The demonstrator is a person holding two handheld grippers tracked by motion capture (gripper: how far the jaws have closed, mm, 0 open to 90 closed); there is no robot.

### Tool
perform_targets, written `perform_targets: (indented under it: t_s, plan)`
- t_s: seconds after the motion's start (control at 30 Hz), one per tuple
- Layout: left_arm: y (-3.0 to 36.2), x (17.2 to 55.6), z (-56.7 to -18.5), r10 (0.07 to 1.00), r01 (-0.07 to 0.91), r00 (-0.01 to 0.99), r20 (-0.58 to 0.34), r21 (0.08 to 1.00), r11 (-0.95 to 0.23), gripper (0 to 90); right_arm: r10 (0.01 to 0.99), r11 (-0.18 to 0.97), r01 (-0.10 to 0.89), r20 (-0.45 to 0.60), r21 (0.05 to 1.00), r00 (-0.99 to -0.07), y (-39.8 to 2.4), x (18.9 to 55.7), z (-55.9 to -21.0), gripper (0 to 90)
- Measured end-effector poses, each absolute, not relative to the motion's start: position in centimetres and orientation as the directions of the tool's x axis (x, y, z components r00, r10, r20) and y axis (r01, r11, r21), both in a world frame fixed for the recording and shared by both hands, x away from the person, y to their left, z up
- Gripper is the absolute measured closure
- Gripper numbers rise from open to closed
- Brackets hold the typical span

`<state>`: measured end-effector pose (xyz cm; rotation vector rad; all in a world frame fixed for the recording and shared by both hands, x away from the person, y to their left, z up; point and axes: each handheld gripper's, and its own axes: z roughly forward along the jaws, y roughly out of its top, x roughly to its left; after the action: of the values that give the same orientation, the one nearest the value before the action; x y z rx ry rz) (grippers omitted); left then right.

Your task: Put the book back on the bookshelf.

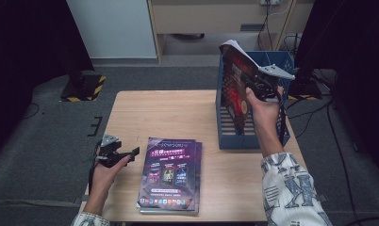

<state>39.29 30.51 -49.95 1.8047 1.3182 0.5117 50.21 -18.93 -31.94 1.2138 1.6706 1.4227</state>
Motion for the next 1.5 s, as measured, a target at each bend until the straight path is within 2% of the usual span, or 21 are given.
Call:
perform_targets:
  t_s: [0.5,1.0,1.5]
  plan:
    - [30.4,39.3,-49.9,0.918,0.581,0.371,-0.142,0.806,-0.11,9.1,0.923,-0.007,0.233,0.096,0.973,-0.373,-18.3,50.6,-32.1,87.0]
    - [30.1,39.4,-50.1,0.914,0.584,0.378,-0.149,0.804,-0.11,9.3,0.936,-0.021,0.213,0.094,0.977,-0.338,-17.8,51.1,-34.7,86.9]
    - [30.0,39.4,-50.1,0.914,0.582,0.381,-0.141,0.805,-0.119,9.4,0.942,-0.036,0.233,0.111,0.972,-0.317,-17.5,51.4,-37.5,87.0]
